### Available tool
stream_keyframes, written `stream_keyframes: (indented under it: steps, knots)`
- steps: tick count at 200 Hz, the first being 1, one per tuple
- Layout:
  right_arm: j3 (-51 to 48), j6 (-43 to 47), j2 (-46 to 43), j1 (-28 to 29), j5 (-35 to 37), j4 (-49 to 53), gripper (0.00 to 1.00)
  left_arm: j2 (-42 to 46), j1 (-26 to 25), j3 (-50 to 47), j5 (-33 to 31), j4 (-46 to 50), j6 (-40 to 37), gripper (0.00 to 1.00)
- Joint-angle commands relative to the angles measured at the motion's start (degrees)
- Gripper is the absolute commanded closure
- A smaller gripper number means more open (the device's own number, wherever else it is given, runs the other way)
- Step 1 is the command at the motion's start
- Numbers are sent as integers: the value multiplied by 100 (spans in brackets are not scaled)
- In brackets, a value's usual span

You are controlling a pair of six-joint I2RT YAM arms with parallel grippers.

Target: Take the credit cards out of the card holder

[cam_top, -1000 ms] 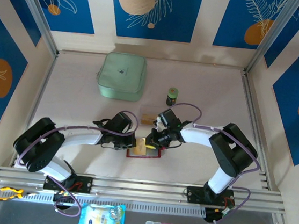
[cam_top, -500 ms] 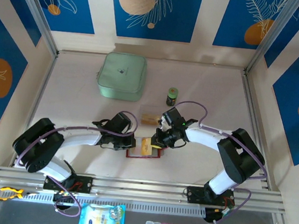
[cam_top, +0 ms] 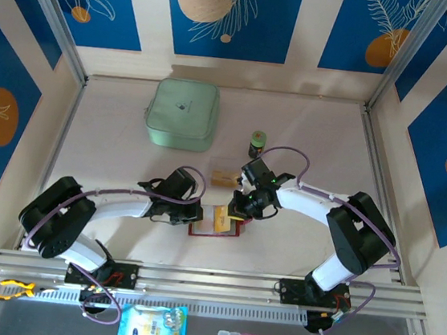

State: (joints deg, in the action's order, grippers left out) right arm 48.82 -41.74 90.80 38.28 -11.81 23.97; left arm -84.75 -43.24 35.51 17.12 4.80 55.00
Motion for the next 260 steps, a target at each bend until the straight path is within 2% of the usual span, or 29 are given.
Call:
stream_keyframes:
  steps: [1, 58, 149, 200, 260]
  knots:
    - [172, 110, -116, 56, 174, 334, 90, 81, -27, -127, -113, 171, -4, 99]
    - [387, 106, -52, 175, 276, 461, 90, 72, -29, -105, -96, 187, -30, 98]
    - [399, -310, -86, 491, 353, 373, 81, -6, -27, -5, -78, 206, -68, 98]
    - [304, -404, -202, 521, 405, 337, 82, -24, -31, 9, -60, 207, -65, 98]
    - [278, -432, -269, 529, 427, 297, 89, 11, -27, 92, -67, 300, -77, 98]
